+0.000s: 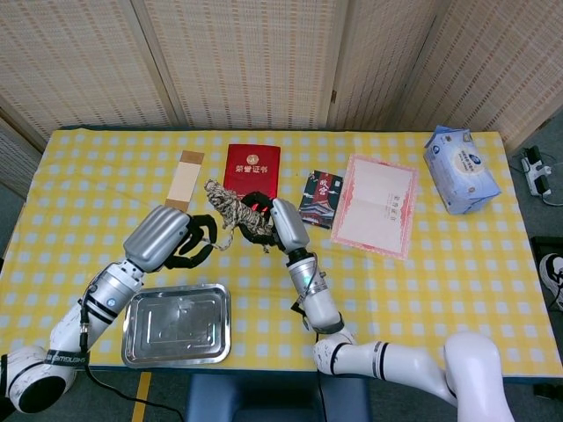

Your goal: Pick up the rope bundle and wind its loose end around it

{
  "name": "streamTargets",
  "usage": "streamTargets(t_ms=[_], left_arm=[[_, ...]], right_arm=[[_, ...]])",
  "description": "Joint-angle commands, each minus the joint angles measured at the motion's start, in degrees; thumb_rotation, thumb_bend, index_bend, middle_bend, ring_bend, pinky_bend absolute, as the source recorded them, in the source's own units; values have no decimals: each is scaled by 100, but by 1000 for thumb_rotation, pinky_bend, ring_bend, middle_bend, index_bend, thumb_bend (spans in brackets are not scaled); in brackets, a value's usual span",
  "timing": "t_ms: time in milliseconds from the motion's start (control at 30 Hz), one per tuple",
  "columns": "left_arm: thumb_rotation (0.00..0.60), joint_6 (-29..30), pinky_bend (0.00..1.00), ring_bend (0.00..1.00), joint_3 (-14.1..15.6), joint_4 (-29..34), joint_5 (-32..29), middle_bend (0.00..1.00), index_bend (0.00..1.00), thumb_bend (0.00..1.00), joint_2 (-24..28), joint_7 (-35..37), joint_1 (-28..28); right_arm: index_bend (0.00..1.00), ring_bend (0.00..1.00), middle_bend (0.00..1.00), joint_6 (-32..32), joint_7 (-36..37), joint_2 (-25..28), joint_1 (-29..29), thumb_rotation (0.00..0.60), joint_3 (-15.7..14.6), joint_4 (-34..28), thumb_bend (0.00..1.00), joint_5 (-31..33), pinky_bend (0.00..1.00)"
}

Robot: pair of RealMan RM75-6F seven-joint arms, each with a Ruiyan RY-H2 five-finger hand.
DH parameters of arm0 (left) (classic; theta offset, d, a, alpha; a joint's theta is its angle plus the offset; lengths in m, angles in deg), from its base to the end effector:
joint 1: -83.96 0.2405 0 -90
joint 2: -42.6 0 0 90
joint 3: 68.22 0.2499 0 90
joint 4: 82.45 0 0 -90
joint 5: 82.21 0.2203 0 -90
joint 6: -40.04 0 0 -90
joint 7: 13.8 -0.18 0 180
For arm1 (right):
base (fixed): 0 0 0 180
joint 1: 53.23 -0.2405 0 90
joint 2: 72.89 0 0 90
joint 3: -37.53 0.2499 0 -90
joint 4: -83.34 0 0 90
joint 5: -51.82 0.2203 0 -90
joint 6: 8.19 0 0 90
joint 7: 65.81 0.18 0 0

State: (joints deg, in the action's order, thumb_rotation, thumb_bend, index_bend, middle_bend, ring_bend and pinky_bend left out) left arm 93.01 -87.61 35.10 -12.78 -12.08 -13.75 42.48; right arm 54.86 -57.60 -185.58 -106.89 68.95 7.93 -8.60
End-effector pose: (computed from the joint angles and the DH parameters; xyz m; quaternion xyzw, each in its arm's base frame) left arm -0.0432 0.3471 0.1171 -0.7145 -0.3903 -0.4940 0.3053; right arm 0.0266 -0.4043 -0.0620 0.4710 -0.5700 0.6359 0.2212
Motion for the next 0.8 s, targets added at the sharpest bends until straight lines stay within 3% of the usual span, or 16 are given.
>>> streamTargets(t_ms=[33,367,800], left_arm=[[600,-32,819,879,271,-209,260,937,640,492,47,228,184],[600,-401,819,877,754,-1220,366,937,651,494,-207,870,312],[600,-1142,819,876,863,-2696,-788,937,655,495,-788,965,66]], right_arm=[[799,720,629,160,383,-147,-25,600,144,172,612,-130,625],[808,740,637,338,1547,-87,184,600,252,129,611,-478,644],[812,740,640,-88,2631,638,674,600,-79,-571,611,-794,644]])
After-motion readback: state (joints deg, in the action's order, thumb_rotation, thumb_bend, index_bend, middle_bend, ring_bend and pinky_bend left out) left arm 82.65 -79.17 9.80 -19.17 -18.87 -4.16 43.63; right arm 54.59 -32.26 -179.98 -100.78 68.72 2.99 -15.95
